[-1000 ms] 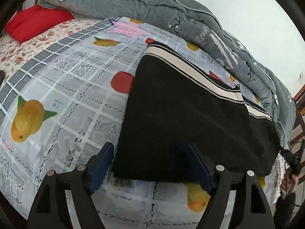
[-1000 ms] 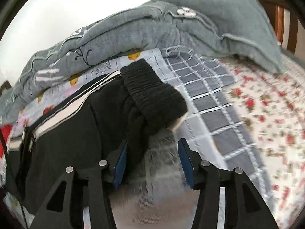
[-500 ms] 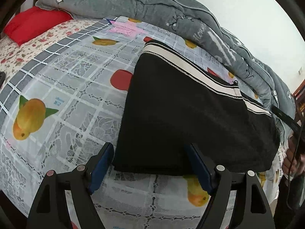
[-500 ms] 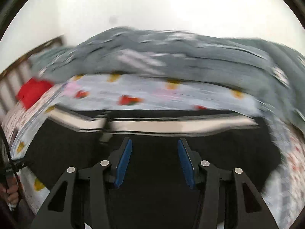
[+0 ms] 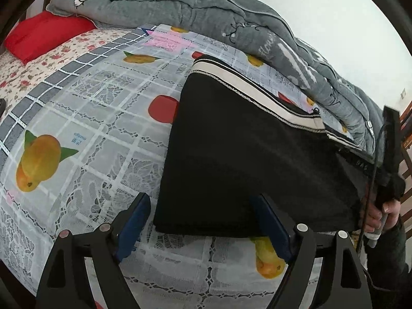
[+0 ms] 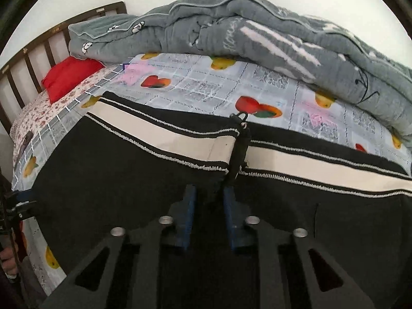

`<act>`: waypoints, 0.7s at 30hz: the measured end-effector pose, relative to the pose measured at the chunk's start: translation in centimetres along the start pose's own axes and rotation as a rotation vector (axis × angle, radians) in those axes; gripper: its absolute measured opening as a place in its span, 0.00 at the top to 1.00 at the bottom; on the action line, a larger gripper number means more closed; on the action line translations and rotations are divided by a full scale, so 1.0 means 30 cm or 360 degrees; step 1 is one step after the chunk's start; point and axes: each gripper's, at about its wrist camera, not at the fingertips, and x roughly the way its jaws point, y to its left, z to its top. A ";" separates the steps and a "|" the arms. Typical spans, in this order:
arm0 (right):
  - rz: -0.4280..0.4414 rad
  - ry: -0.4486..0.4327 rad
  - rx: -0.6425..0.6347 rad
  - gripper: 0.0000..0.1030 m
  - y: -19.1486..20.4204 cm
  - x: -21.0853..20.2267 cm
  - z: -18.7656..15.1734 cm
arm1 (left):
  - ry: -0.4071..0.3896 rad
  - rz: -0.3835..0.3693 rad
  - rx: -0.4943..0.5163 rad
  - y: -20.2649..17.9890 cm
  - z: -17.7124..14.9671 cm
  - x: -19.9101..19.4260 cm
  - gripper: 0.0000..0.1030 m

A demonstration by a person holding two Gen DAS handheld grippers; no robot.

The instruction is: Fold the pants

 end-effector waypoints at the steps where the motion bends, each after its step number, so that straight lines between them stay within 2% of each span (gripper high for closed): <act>1: -0.0002 -0.0027 -0.0005 0.92 0.001 -0.006 0.005 | 0.0000 0.0009 0.0006 -0.003 -0.001 -0.001 0.19; 3: 0.0054 -0.0096 0.0085 0.93 -0.036 -0.033 0.015 | -0.0002 0.0019 0.0017 -0.007 -0.002 -0.001 0.19; 5: 0.0100 -0.0080 0.0200 0.93 -0.072 -0.024 0.020 | 0.0001 0.0024 0.0013 -0.007 -0.002 -0.001 0.19; 10: 0.0011 0.0073 0.0105 0.93 -0.050 0.044 -0.005 | 0.0006 0.0035 -0.0014 -0.008 0.001 0.001 0.19; 13: 0.0014 0.0017 0.0133 0.88 -0.066 -0.022 -0.013 | -0.0002 0.0013 -0.0024 -0.006 0.004 -0.001 0.19; 14: 0.0017 -0.0013 0.0159 0.84 -0.076 -0.061 -0.022 | -0.0009 -0.0037 -0.0034 -0.006 0.002 -0.004 0.20; 16: 0.0040 -0.0031 0.0172 0.84 -0.083 -0.105 -0.044 | -0.0008 -0.0125 -0.0055 -0.003 -0.001 -0.005 0.20; 21: 0.0154 -0.0017 0.0125 0.83 -0.044 -0.194 -0.148 | -0.0031 -0.0148 -0.0029 -0.007 -0.022 -0.010 0.20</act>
